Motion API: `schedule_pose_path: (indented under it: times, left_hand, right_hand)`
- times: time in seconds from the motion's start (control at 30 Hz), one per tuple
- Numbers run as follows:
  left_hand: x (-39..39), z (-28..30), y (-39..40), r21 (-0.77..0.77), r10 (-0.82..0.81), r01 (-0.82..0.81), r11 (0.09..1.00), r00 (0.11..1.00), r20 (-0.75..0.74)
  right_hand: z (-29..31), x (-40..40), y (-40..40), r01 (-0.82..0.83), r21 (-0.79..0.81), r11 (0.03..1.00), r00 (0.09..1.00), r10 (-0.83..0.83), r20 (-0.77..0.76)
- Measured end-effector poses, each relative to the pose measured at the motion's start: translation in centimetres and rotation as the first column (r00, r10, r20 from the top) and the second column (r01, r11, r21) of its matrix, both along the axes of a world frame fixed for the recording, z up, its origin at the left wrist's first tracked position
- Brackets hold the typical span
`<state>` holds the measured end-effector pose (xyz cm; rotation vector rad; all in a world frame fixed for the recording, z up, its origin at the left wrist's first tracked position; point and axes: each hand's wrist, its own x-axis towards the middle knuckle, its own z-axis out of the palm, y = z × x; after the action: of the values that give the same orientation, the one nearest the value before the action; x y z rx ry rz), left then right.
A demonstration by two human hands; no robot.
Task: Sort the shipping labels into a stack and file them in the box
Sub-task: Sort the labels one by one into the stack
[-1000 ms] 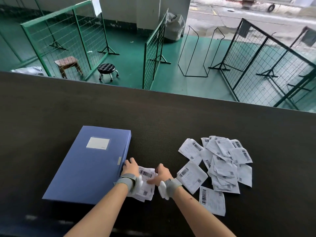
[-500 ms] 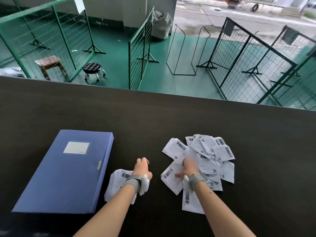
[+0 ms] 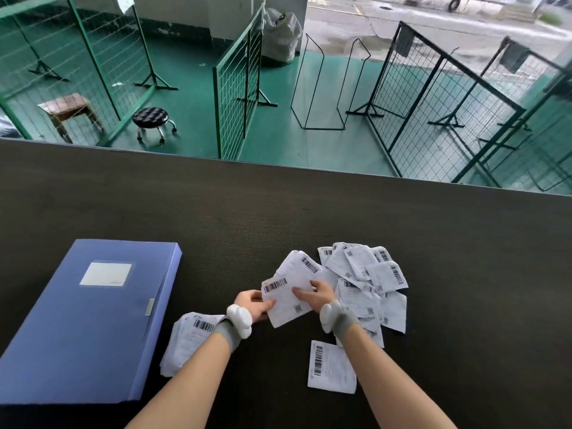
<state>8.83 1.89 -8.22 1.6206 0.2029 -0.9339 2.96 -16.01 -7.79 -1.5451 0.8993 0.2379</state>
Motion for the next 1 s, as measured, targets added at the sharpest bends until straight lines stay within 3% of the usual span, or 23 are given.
schedule_pose_path:
  times: [0.13, 0.23, 0.33, 0.43, 0.6, 0.77, 1.0]
  left_hand:
    - [1.6, -0.2, -0.2, -0.001, 0.135, -0.135, 0.991, 0.99, 0.032]
    - [2.8, -0.2, 0.1, 0.152, 0.13, -0.155, 0.976, 0.978, 0.16]
    - [3.6, -0.3, 1.1, 0.266, 0.103, -0.16, 0.951, 0.971, 0.216]
    - [4.4, -0.7, 2.1, 0.315, 0.083, -0.153, 0.937, 0.97, 0.227]
    - [4.9, -0.9, 2.7, 0.317, 0.059, -0.123, 0.94, 0.977, 0.205]
    - [5.3, -1.3, 2.8, 0.297, 0.043, -0.099, 0.95, 0.981, 0.189]
    - [5.4, -1.2, 2.6, 0.298, 0.082, -0.137, 0.945, 0.978, 0.191]
  right_hand:
    - [0.3, 1.7, -0.5, -0.025, 0.028, 0.999, 1.0, 0.025, 0.0]
    - [-0.8, 3.2, -1.7, 0.041, -0.269, 0.962, 0.998, -0.05, -0.026]
    - [-2.0, 4.1, -2.9, -0.139, -0.544, 0.828, 0.978, 0.029, -0.206]
    - [-2.2, 4.7, -3.0, -0.336, -0.603, 0.724, 0.929, 0.148, -0.34]
    - [-2.9, 5.5, -3.3, -0.413, -0.6, 0.686, 0.895, 0.182, -0.408]
    - [-3.2, 5.7, -3.8, -0.238, -0.667, 0.706, 0.971, 0.148, -0.189]
    - [-1.5, 5.6, -4.3, -0.08, -0.618, 0.782, 0.987, 0.149, 0.062]
